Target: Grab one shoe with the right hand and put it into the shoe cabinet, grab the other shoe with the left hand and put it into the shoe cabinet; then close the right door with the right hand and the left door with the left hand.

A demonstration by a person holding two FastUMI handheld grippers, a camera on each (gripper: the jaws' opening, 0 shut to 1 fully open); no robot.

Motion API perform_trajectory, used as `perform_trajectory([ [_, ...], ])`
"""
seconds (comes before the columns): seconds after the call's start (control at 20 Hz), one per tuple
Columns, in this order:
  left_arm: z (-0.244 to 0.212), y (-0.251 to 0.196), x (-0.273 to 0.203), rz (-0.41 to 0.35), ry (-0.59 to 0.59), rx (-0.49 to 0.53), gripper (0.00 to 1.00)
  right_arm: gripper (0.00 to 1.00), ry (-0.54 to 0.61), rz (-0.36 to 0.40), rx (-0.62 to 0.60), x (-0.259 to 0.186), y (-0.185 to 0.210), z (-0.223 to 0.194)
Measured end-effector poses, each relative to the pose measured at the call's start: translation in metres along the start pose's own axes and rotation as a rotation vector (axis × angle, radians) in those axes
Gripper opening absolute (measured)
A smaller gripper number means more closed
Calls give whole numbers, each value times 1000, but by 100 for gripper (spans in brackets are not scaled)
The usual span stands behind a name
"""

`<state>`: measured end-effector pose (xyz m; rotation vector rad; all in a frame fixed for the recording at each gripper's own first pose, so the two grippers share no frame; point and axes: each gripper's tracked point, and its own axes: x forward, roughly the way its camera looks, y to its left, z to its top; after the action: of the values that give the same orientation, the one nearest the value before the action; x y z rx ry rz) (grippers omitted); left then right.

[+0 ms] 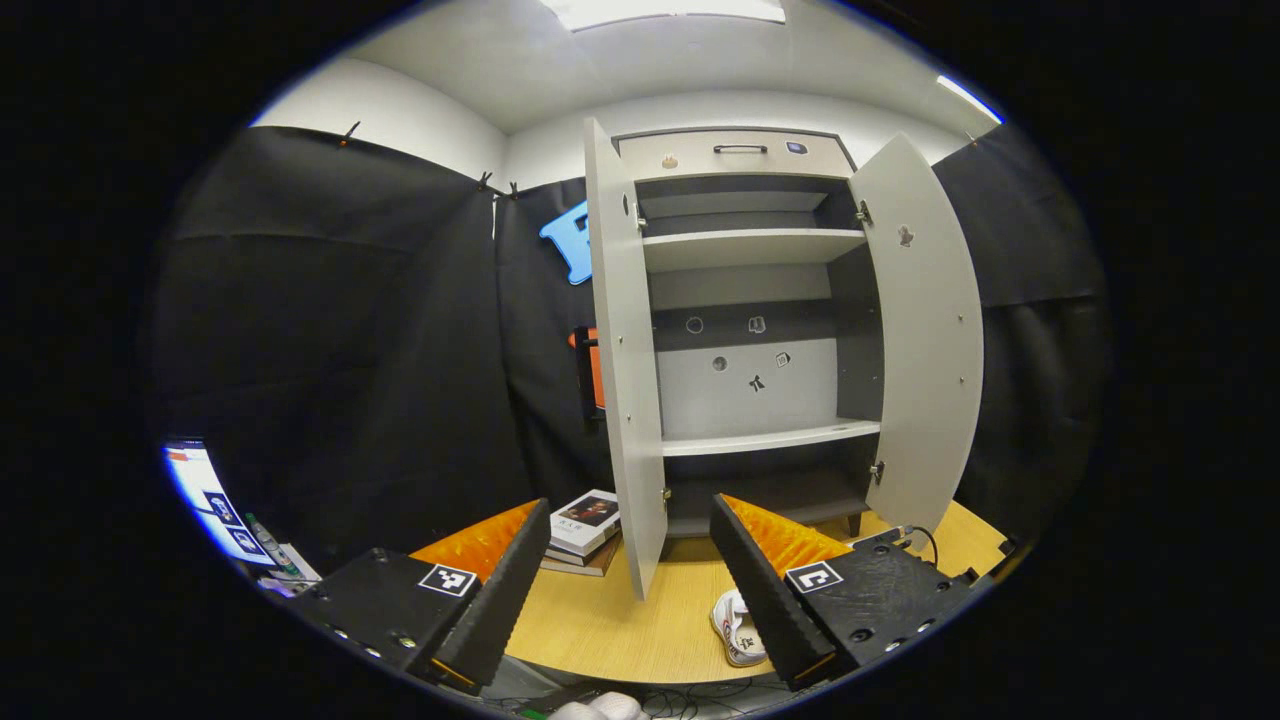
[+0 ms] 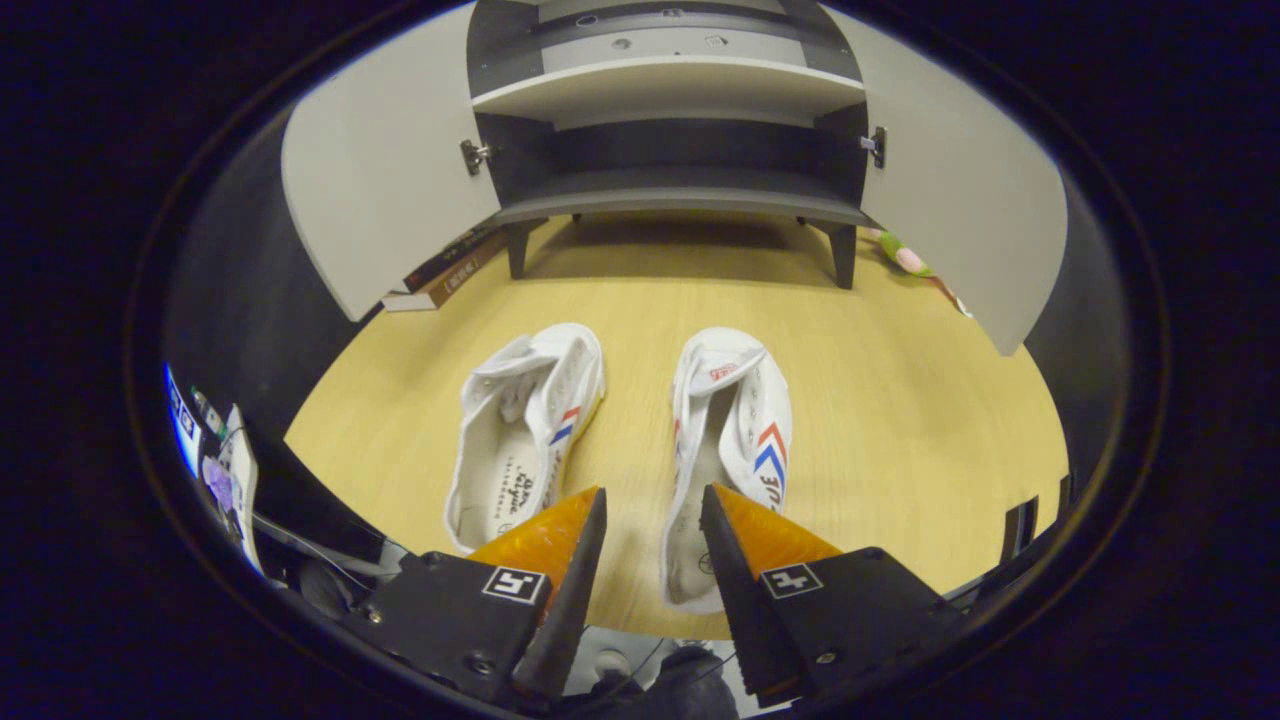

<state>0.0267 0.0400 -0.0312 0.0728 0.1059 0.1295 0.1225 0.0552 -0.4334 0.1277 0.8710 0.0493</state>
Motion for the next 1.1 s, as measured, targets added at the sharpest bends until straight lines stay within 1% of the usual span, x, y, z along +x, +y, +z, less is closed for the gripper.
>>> perform_trajectory([
  [0.1,0,5,4,17,8,5,96,63,3,6,29,15,0,6],
  [0.2,0,7,8,26,11,13,96,60,-19,-4,46,33,-1,18],
  [0.25,0,7,9,31,13,18,96,46,-23,-12,51,41,-1,22],
  [0.3,0,7,11,34,14,22,96,48,-27,-17,56,49,-2,26],
  [0.35,0,7,12,38,15,27,96,34,-36,-23,63,56,-3,29],
  [0.4,0,6,11,38,15,33,96,42,-49,-36,72,63,-6,32],
  [0.45,1,7,11,41,16,38,96,37,-62,-68,86,68,-14,34],
  [0.55,-2,7,14,39,26,39,96,12,-62,-35,135,70,-10,35],
  [0.6,-3,7,14,38,28,38,100,9,-61,-34,133,68,-12,36],
  [0.65,-2,6,15,36,28,36,96,7,-55,-23,135,69,-12,35],
  [0.85,-3,2,23,23,19,35,96,5,-51,-5,98,59,-16,40],
  [1.1,-4,-8,30,-4,12,25,96,5,-109,20,79,16,-13,68],
])
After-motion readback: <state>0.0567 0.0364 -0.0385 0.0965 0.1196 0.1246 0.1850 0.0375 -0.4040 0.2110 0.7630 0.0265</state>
